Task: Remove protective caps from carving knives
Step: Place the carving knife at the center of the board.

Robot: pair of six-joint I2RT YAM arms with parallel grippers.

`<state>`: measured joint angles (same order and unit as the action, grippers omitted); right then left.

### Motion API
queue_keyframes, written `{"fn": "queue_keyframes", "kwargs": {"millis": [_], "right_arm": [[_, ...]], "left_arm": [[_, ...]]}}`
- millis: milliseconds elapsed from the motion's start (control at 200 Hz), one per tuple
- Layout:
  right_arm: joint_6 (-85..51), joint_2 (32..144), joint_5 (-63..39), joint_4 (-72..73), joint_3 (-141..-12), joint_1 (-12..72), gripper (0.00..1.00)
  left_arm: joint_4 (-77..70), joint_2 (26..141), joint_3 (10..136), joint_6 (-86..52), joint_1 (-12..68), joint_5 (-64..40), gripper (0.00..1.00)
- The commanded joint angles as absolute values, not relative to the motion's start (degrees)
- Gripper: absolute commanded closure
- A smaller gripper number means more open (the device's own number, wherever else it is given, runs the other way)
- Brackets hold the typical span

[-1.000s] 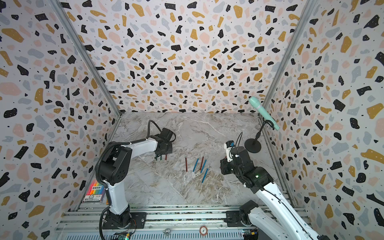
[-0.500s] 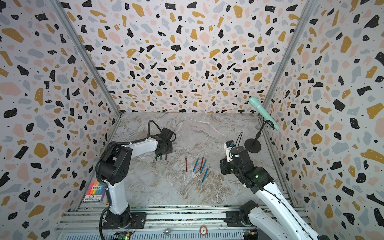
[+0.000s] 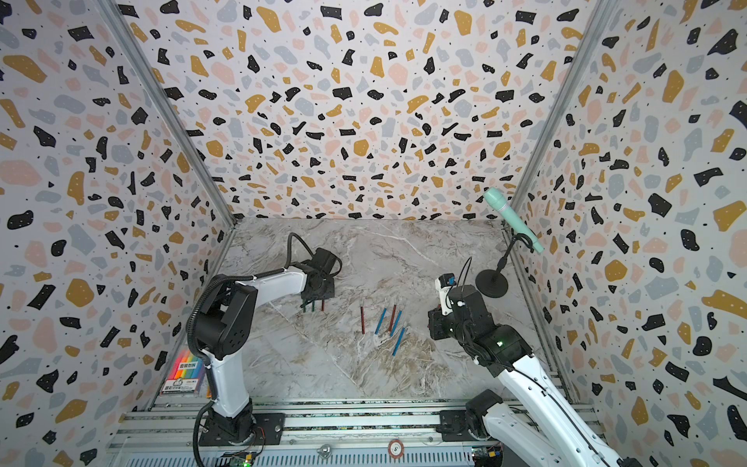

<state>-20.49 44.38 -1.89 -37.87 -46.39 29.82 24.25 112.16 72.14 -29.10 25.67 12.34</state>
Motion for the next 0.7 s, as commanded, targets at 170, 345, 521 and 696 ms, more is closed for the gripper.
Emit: {"fn": "queue_keyframes", "kwargs": {"millis": [170, 345, 521, 696], "right_arm": [[-20.5, 43.4, -1.2, -37.8, -46.1, 30.1, 1.0], [-20.5, 43.2, -1.1, -37.8, -46.1, 30.1, 1.0], [-20.5, 43.3, -1.1, -37.8, -46.1, 30.1, 1.0], [-20.6, 43.2, -1.0, -37.8, -46.1, 30.1, 1.0]], "left_arm": [[26.7, 111.6, 73.9, -27.8, 25.4, 12.6, 0.69], [27.2, 110.8, 74.4, -27.9, 25.4, 12.1, 0.65], [28.8, 109.7, 76.5, -27.9, 25.5, 10.4, 0.61], [30.7, 106.5, 79.8, -28.5, 25.6, 8.4, 0.52]]}}
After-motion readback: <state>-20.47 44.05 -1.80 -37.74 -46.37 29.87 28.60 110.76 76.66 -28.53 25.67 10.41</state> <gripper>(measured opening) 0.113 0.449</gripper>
